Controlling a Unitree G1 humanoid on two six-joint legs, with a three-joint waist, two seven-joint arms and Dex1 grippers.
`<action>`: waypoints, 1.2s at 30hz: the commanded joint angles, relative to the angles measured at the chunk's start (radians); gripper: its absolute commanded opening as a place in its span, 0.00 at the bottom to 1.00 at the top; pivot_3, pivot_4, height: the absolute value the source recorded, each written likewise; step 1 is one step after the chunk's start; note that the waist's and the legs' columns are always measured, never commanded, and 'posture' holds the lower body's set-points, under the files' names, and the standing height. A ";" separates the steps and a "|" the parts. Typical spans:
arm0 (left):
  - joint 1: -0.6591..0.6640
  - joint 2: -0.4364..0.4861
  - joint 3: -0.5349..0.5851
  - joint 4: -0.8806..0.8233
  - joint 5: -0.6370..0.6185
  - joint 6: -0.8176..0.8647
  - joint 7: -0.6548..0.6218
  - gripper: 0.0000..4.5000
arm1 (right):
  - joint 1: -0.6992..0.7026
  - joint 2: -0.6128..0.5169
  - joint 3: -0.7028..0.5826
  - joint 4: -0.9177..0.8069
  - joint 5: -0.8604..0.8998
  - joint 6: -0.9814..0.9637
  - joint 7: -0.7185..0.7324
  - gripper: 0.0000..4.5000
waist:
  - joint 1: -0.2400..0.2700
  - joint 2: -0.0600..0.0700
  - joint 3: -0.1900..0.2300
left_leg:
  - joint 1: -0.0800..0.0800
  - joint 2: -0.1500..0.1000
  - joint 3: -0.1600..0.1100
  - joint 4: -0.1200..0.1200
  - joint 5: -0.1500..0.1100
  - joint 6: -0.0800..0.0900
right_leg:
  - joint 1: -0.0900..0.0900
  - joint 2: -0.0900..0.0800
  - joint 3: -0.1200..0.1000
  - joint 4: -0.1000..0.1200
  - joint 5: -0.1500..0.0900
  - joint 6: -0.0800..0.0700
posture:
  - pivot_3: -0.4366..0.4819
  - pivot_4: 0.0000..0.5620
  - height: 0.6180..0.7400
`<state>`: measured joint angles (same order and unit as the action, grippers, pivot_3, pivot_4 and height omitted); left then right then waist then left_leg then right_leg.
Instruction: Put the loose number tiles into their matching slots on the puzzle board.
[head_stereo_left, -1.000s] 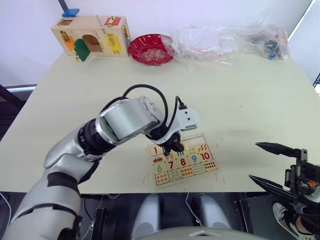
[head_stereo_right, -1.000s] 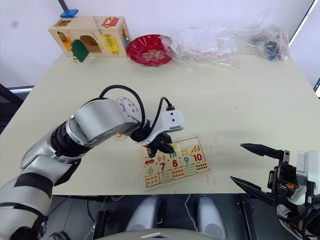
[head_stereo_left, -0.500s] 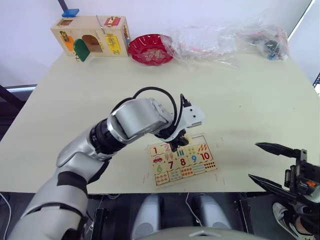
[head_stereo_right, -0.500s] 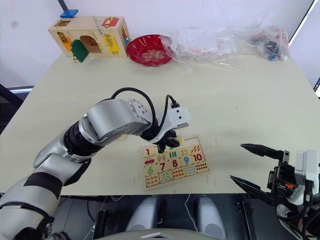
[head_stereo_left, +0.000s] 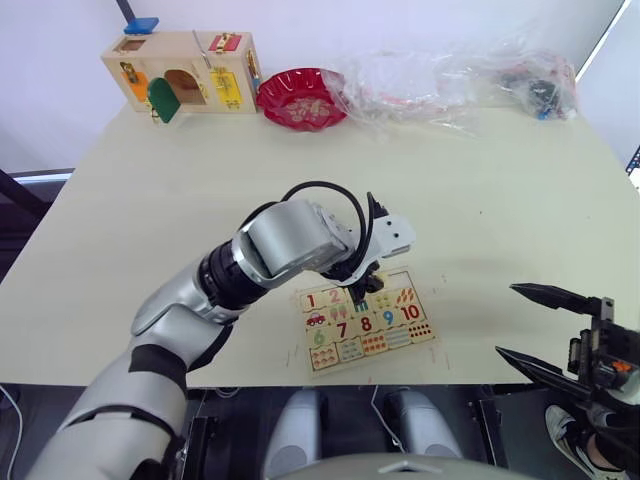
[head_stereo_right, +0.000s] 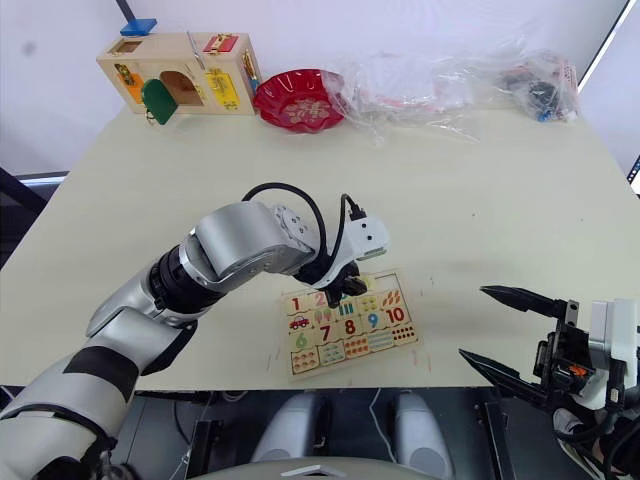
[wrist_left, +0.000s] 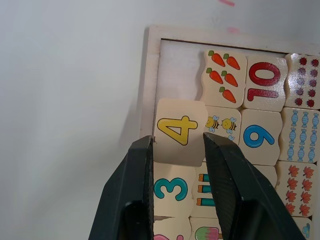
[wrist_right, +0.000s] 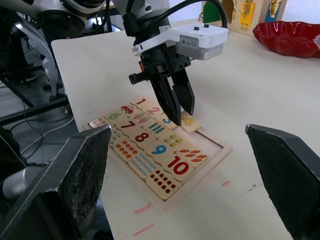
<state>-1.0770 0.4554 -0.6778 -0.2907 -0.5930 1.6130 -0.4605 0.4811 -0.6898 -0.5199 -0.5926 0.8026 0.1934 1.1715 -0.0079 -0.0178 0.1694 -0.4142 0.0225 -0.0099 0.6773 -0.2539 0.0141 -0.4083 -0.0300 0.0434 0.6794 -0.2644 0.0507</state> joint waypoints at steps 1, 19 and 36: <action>-0.004 -0.009 -0.006 -0.004 -0.006 0.001 0.012 0.22 | 0.006 -0.004 -0.020 -0.035 0.021 -0.003 0.000 1.00 | 0.000 0.000 0.000 | 0.000 0.000 0.000 0.000 0.000 0.000 | 0.000 0.000 0.000 0.000 0.000 0.000 | 0.48 0.27 1.00; -0.007 -0.024 -0.028 0.034 -0.021 0.001 0.037 0.22 | 0.023 -0.006 -0.034 -0.043 0.037 -0.004 0.001 1.00 | 0.001 0.000 0.000 | 0.000 0.000 0.000 0.000 0.000 0.000 | 0.000 0.000 0.000 0.000 0.000 0.000 | 0.48 0.27 1.00; -0.012 -0.039 -0.052 0.033 0.000 0.001 0.056 0.22 | 0.025 -0.003 -0.025 -0.046 0.036 -0.006 -0.003 1.00 | 0.000 0.000 0.000 | 0.000 0.000 0.000 0.000 0.000 0.000 | 0.000 0.000 0.000 0.000 0.000 0.000 | 0.48 0.27 1.00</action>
<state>-1.0773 0.4241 -0.7236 -0.2435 -0.6006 1.6130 -0.4062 0.5032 -0.6898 -0.5206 -0.6103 0.8228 0.1933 1.1695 -0.0077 -0.0179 0.1694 -0.4142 0.0223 -0.0099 0.6773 -0.2539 0.0141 -0.4082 -0.0302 0.0434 0.6792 -0.2645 0.0507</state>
